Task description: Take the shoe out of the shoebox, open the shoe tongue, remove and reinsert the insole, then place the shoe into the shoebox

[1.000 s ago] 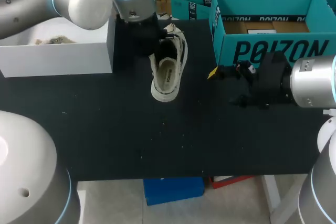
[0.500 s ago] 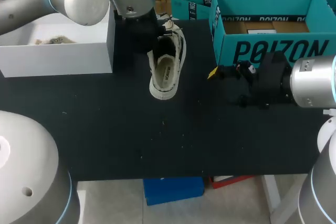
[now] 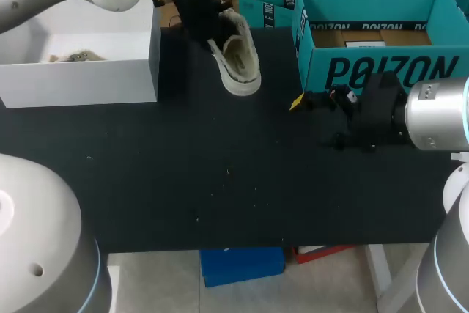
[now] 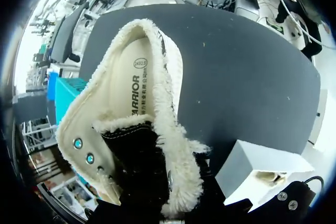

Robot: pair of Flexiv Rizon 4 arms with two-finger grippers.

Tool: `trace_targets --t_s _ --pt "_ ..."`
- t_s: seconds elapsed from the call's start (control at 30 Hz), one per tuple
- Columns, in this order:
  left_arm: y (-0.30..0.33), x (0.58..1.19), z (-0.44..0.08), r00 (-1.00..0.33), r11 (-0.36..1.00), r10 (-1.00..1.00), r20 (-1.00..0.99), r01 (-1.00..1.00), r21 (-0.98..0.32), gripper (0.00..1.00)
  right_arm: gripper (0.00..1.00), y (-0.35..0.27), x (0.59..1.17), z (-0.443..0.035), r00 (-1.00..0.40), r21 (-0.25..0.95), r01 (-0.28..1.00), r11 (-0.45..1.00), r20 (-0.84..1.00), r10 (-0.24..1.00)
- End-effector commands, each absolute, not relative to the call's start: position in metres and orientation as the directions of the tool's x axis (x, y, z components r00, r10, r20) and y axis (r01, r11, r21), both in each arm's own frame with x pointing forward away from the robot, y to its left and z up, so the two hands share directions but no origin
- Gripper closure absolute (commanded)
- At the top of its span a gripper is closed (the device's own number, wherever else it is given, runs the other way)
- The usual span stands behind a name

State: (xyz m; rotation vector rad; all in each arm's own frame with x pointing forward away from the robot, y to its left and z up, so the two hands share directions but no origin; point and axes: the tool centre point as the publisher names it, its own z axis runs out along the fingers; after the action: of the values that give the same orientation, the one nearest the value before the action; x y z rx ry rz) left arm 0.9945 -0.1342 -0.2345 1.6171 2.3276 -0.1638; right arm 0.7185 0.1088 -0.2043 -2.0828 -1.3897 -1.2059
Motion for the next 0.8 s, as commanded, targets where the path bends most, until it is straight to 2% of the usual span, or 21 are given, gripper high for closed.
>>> trace_targets --t_s 0.03,0.2,0.33,0.5,0.8 --pt "-0.127 1.022 -0.219 -0.687 0.721 0.66 -0.304 0.693 -0.001 1.0 0.0 0.109 0.719 -0.205 0.152 0.154 0.879 -0.451 0.807 0.571" --pt "-0.097 1.061 -0.209 -0.873 0.902 0.386 -0.297 0.425 -0.076 1.0 0.0 0.109 0.719 -0.205 0.152 0.154 0.879 -0.451 0.807 0.571" --pt "-0.068 1.085 -0.204 -0.949 0.967 0.151 -0.278 0.201 -0.16 1.0 0.0 0.109 0.719 -0.205 0.152 0.154 0.879 -0.451 0.807 0.571" --pt "-0.023 1.104 -0.204 -0.95 0.982 -0.046 -0.31 0.014 -0.186 1.0 0.0 0.109 0.719 -0.205 0.152 0.154 0.879 -0.451 0.807 0.571" --pt "0.065 1.121 -0.215 -0.894 0.934 -0.336 -0.295 -0.276 -0.226 1.0 0.0 0.109 0.719 -0.205 0.152 0.154 0.879 -0.451 0.807 0.571"
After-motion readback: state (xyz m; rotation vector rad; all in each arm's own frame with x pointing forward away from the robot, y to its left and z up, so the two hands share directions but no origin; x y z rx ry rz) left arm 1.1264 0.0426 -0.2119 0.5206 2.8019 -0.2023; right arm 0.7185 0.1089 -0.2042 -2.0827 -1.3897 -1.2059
